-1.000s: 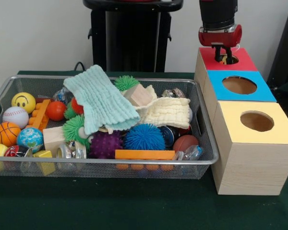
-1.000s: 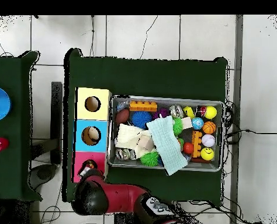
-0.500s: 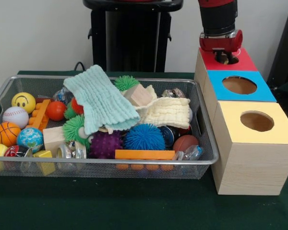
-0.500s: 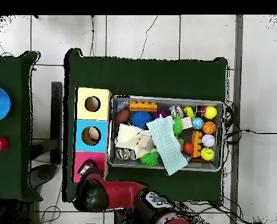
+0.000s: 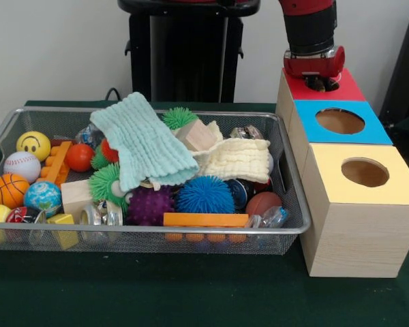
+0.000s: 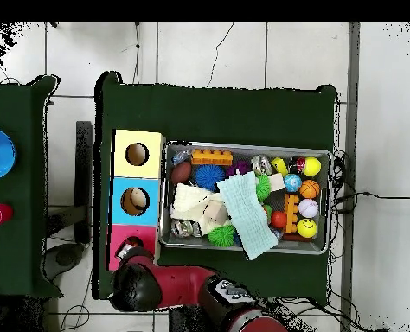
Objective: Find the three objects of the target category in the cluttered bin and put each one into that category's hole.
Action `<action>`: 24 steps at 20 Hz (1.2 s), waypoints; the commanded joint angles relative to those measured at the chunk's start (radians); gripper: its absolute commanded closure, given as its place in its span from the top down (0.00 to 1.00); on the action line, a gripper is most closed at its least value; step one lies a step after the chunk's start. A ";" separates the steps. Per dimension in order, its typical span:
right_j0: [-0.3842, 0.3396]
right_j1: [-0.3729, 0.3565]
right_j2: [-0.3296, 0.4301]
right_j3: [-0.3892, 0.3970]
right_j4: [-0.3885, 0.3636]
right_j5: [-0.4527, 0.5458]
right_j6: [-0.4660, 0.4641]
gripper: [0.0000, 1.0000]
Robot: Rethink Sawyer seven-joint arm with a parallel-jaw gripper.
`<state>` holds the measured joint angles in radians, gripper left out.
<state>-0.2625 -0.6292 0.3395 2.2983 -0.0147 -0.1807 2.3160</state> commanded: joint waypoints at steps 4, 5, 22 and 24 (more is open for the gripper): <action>0.030 0.041 -0.049 -0.137 -0.007 0.012 0.059 0.00; 0.041 0.037 -0.061 -0.140 -0.003 0.011 0.058 1.00; 0.026 0.037 -0.035 -0.143 -0.024 0.010 0.069 1.00; 0.025 0.029 -0.033 -0.141 -0.022 0.021 0.066 1.00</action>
<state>-0.2165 -0.6427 0.3069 2.2763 -0.0147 -0.1778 2.3162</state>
